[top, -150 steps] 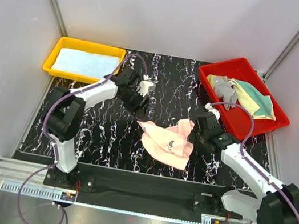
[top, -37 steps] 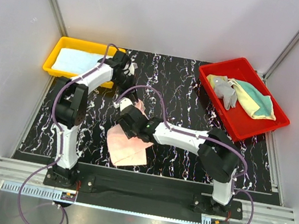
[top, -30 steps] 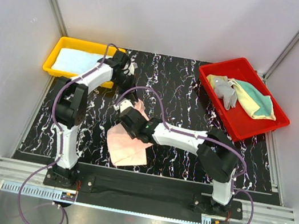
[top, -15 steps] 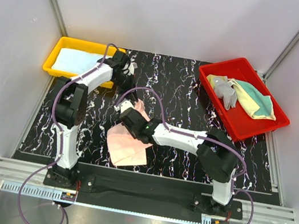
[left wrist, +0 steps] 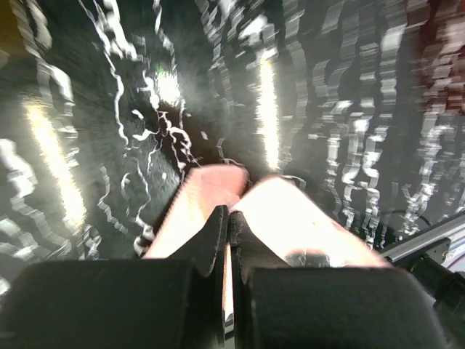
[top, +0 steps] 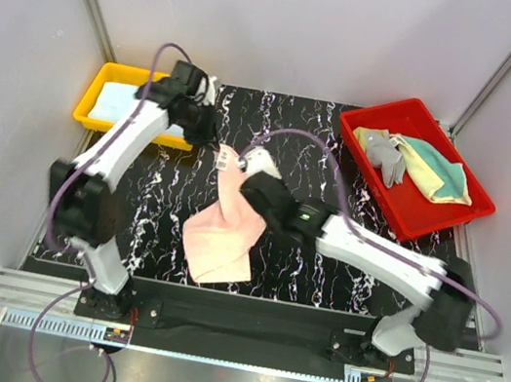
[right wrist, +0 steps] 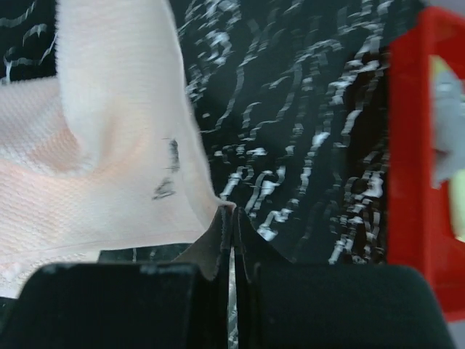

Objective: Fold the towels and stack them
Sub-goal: Flatten out the crumpled towel

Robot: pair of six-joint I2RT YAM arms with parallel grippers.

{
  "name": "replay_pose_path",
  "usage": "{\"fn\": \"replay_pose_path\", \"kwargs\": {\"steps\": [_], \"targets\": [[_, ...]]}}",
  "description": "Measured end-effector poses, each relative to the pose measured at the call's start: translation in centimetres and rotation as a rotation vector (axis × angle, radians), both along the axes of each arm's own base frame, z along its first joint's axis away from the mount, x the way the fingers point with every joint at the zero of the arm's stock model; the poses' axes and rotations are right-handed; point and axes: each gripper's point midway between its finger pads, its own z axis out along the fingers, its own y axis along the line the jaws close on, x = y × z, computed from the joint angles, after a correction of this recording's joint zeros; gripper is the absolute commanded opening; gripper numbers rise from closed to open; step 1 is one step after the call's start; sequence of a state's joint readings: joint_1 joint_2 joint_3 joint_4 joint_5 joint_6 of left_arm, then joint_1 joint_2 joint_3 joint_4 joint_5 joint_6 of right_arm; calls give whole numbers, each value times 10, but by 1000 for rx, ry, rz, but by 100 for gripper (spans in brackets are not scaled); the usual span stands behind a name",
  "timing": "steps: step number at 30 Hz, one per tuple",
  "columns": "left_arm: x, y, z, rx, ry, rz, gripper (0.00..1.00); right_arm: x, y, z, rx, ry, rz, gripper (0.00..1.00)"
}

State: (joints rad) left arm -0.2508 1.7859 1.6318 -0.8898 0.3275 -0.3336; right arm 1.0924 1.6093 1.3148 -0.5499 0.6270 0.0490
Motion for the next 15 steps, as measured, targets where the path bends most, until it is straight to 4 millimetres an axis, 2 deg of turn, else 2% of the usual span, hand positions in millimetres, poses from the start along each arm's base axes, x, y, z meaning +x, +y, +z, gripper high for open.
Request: {"fn": "replay_pose_path", "kwargs": {"steps": [2, 3, 4, 5, 7, 9, 11, 15], "targets": [[-11, 2, 54, -15, -137, -17, 0, -5, -28, 53, 71, -80, -41, 0], [-18, 2, 74, -24, -190, -27, 0, -9, -41, 75, 106, -112, -55, 0], [-30, -2, 103, -36, -265, -45, 0, -13, -54, 95, 144, -141, -66, 0], [-40, -6, 122, -49, -314, -67, 0, -18, -64, 109, 173, -160, -73, 0], [-73, -24, 162, -72, -421, -145, 0, -29, -88, 139, 239, -203, -77, 0], [-105, -43, 190, -97, -487, -224, 0, -40, -112, 159, 277, -231, -80, 0], [-131, -53, 206, -109, -515, -277, 0, -52, -134, 179, 307, -249, -70, 0], [-154, -53, 216, -97, -517, -297, 0, -77, -152, 229, 456, -275, 27, 0]]}}
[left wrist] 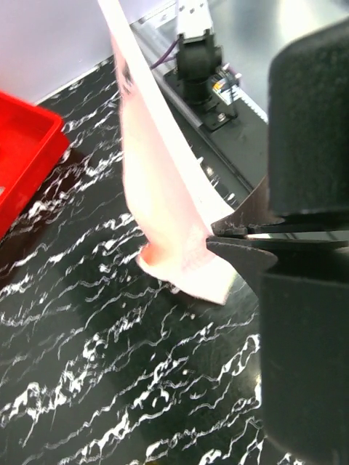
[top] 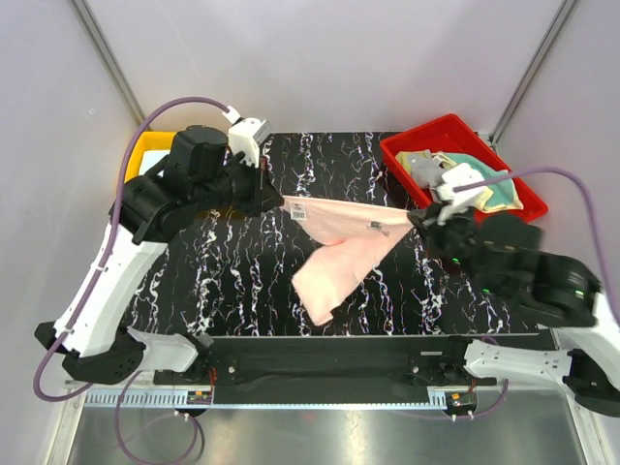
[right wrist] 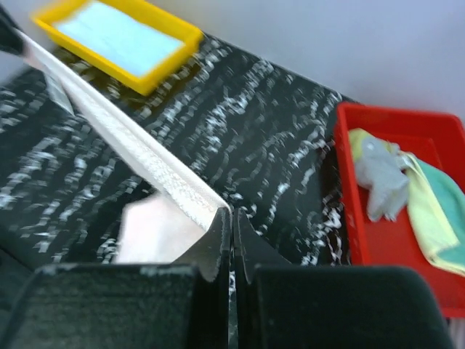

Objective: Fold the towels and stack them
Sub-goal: Flatten out the crumpled towel

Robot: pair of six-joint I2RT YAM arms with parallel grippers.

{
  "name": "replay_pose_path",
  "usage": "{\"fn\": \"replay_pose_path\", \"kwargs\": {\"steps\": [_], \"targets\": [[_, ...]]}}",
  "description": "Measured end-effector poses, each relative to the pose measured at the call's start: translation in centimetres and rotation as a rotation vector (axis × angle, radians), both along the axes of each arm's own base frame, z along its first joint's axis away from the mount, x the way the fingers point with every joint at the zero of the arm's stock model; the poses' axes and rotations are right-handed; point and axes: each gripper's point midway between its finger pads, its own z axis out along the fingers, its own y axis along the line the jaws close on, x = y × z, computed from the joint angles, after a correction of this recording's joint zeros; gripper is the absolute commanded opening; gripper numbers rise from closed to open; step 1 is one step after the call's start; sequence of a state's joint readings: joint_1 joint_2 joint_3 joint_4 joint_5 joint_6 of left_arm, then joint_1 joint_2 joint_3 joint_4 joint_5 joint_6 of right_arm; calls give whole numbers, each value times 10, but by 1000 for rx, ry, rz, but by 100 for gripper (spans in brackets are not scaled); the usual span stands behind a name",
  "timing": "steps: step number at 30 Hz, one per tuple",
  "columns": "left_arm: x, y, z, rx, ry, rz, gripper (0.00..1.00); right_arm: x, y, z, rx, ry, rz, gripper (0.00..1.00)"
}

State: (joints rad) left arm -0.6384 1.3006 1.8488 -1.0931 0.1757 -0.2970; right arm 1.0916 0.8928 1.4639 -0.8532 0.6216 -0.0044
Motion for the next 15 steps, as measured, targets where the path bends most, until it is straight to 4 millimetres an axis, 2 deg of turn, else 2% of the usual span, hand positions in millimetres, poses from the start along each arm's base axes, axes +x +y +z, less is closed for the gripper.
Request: {"fn": "replay_pose_path", "kwargs": {"steps": [2, 5, 10, 15], "targets": [[-10, -4, 7, -9, -3, -23, 0, -15, -4, 19, 68, -20, 76, 0], [-25, -8, 26, -44, -33, -59, 0, -37, -5, 35, 138, -35, 200, 0], [-41, 3, 57, -93, -98, -57, 0, -62, 10, 42, 175, -28, 377, 0], [-50, 19, 80, -114, -148, -27, 0, -71, 32, 51, 158, -19, 491, 0]]}}
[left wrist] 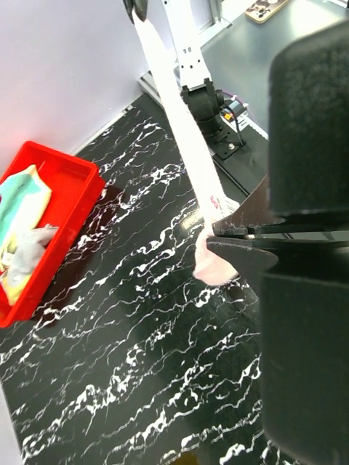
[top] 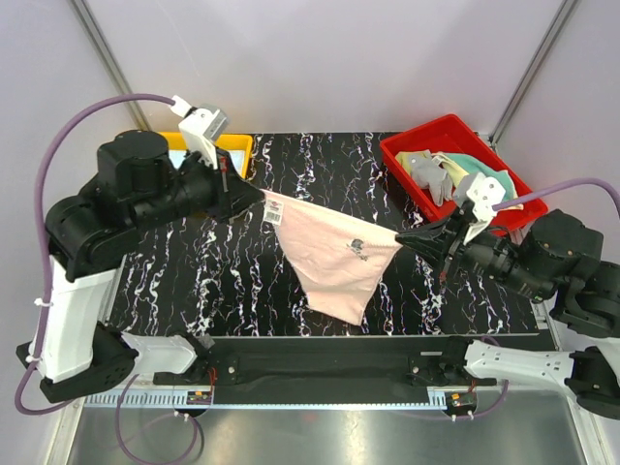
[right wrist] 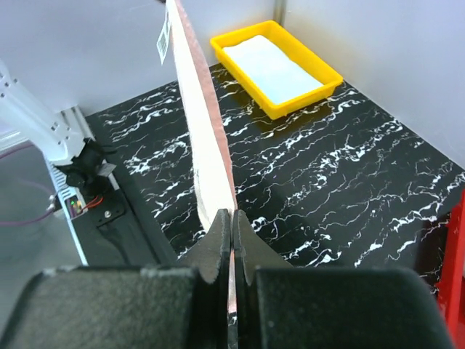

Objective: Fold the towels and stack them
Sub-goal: Flatten out the crumpled towel

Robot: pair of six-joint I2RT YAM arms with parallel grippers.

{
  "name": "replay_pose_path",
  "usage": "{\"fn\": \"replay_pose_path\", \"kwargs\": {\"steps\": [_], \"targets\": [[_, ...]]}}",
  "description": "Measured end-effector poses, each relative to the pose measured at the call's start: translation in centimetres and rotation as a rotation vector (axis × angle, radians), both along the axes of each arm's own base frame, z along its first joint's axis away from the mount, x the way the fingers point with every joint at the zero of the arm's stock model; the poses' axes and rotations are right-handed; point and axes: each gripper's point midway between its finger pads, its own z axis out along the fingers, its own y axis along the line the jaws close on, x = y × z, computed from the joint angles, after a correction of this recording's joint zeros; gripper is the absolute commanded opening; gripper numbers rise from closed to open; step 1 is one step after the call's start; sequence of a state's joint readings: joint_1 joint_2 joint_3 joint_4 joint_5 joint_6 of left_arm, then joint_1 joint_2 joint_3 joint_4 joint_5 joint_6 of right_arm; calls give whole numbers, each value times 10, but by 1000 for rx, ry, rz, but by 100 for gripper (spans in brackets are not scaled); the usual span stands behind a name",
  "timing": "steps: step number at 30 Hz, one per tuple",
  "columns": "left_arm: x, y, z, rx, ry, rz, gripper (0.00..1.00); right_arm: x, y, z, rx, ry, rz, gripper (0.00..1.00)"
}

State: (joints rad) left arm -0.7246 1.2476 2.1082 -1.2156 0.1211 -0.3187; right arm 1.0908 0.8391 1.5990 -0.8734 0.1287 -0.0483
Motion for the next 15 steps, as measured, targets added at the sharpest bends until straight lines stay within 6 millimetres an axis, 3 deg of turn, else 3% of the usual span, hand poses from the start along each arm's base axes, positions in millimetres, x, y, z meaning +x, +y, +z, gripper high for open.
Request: {"fn": "replay_pose_path", "kwargs": {"steps": [8, 15], "targets": [[-16, 14, 16, -22, -24, 0, 0, -18, 5, 14, 3, -22, 117, 0], [-39, 3, 25, -83, -21, -127, 0, -30, -11, 30, 61, -64, 133, 0]]}}
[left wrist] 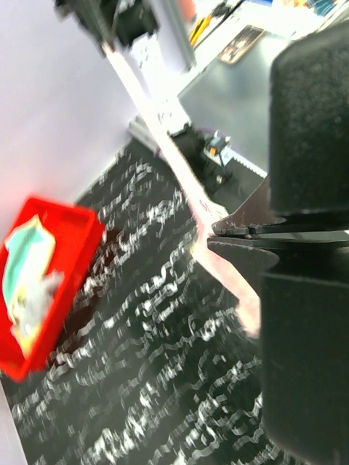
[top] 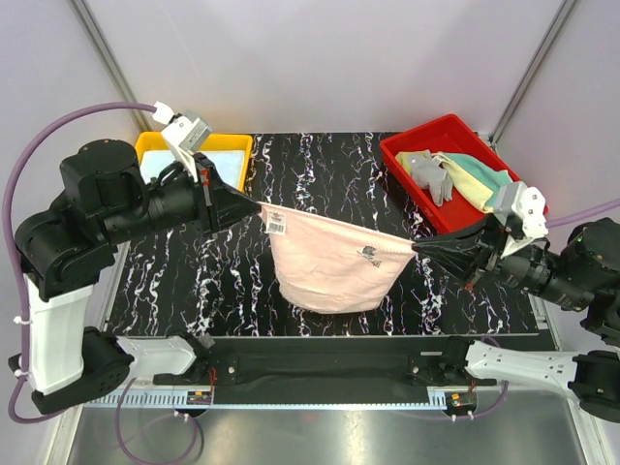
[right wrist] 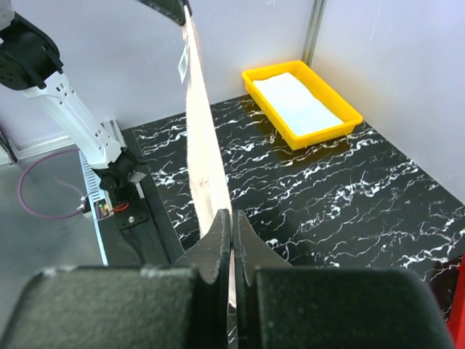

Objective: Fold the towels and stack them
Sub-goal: Flatten out the crumpled towel

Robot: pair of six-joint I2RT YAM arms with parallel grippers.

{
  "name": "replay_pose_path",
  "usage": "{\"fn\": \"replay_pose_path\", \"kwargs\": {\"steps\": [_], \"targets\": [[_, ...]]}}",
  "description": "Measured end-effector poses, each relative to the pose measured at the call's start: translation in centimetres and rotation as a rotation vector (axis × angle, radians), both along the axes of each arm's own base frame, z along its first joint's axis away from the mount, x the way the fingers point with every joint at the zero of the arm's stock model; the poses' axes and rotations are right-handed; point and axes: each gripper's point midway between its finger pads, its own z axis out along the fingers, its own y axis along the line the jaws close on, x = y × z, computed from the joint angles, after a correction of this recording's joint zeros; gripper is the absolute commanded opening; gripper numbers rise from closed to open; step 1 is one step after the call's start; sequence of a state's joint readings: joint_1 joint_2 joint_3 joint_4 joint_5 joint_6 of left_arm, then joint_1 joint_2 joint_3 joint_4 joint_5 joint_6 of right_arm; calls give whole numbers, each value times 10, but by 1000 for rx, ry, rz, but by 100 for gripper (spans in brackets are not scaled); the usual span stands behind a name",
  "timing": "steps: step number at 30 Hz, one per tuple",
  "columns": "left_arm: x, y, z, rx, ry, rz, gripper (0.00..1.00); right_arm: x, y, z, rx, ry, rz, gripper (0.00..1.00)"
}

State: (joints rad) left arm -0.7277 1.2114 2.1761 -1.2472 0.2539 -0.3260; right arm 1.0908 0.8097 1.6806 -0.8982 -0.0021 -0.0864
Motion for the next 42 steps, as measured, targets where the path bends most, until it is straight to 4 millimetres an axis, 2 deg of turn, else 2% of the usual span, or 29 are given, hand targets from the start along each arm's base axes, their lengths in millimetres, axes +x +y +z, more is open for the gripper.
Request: {"fn": "replay_pose_path", "kwargs": {"steps": [2, 5, 7, 10, 12, 16, 20, 23, 28, 32, 34, 36, 39, 42], "targets": [[-6, -2, 2, -19, -8, -32, 0, 1, -2, 4, 12, -15, -7, 0], [-8, -2, 2, -23, -11, -38, 0, 14, -4, 6, 5, -40, -71, 0], [2, -1, -1, -3, -10, 1, 0, 31, -5, 8, -7, -68, -156, 0], [29, 3, -12, 56, -1, 113, 0, 68, -3, 7, -58, -139, -326, 0], [52, 4, -14, 85, -4, 189, 0, 92, 2, 1, -120, -185, -420, 0], [115, 14, -25, 129, 14, 368, 0, 144, 16, -5, -249, -254, -571, 0], [169, 28, -29, 102, 18, 471, 0, 225, 18, -17, -318, -226, -684, 0], [206, 30, -40, 78, 19, 480, 0, 275, 25, -46, -369, -183, -682, 0], [279, 22, -76, 57, 33, 442, 0, 347, 24, -101, -438, -95, -673, 0], [332, 17, -107, 35, 40, 418, 0, 399, 21, -125, -449, -64, -682, 0], [347, 16, -122, 42, 53, 409, 0, 414, 21, -129, -454, -52, -676, 0], [352, 16, -130, 52, 60, 407, 0, 416, 22, -124, -451, -47, -661, 0], [348, 17, -123, 57, 26, 401, 0, 402, 26, -107, -421, -38, -611, 0], [322, 24, -106, 53, -22, 396, 0, 372, 24, -83, -376, -36, -573, 0]]}}
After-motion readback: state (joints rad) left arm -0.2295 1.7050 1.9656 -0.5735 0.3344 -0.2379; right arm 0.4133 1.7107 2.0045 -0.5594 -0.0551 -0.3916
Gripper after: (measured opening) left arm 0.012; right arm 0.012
